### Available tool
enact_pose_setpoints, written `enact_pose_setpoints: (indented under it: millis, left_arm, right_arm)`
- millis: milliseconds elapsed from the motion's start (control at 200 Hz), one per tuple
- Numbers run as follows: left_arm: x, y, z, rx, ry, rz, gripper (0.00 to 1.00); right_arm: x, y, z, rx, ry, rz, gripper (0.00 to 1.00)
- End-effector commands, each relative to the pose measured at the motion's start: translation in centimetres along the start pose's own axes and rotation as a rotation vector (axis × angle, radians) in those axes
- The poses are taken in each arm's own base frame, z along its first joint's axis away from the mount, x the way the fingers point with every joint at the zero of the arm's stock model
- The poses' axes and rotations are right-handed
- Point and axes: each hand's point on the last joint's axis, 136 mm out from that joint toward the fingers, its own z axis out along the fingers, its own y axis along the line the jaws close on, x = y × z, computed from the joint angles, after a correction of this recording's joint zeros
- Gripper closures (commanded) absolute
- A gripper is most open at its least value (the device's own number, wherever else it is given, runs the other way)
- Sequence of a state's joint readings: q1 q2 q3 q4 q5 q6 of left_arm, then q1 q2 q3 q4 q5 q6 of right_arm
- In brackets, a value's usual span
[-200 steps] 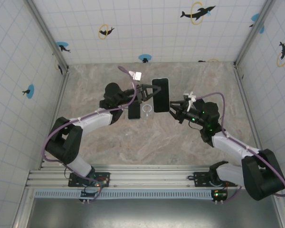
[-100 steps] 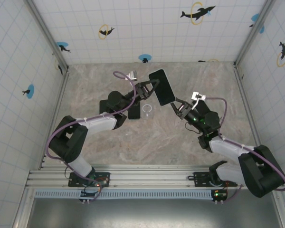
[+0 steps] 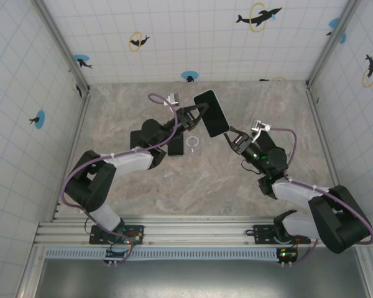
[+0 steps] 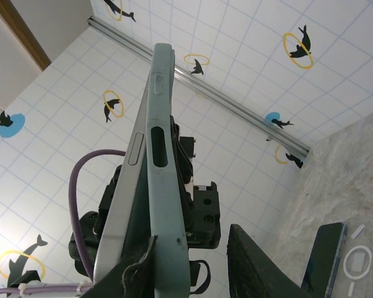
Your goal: Take the phone out of the phone case
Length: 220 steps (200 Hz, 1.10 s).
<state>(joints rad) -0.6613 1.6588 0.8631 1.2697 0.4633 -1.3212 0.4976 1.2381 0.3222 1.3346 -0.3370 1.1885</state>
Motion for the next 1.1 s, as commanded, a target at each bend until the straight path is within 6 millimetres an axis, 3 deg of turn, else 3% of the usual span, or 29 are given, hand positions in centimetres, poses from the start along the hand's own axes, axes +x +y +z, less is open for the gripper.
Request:
enact_pose_setpoints:
  millis: [0,95,255,445,921,1096]
  left_arm:
    - [0.9,0.9,-0.2,-0.004,0.029,0.005,1.00]
    - [1.0,1.0,-0.2,-0.006,0.034,0.004,1.00]
    - [1.3,1.4,-0.4,-0.030,0.044,0.007,0.99]
    - [1.2,1.7,-0.3,-0.065,0.051,0.036,0.84]
    - [1.2,2.4,-0.4,-0.139,0.064,0.069,0.37]
    - [1.1,3.3,-1.3,-0.225,0.058,0.078,0.29]
  right_arm:
    - [-1.3,4.1,0.0,-0.156,-0.056,-0.036,0.67]
    - [-1.1,4.1,-0.1,-0.159,-0.050,-0.028,0.70]
    - [-1.0,4.1,-0.2,-0.167,-0.047,-0.017,0.84]
    - [-0.9,4.1,-0.3,-0.175,-0.051,0.011,0.94]
    - [-1.4,3.2,-1.0,-0.144,-0.103,0.049,0.99]
    - [-2.1,2.5,-1.3,-0.123,-0.140,0.051,0.99]
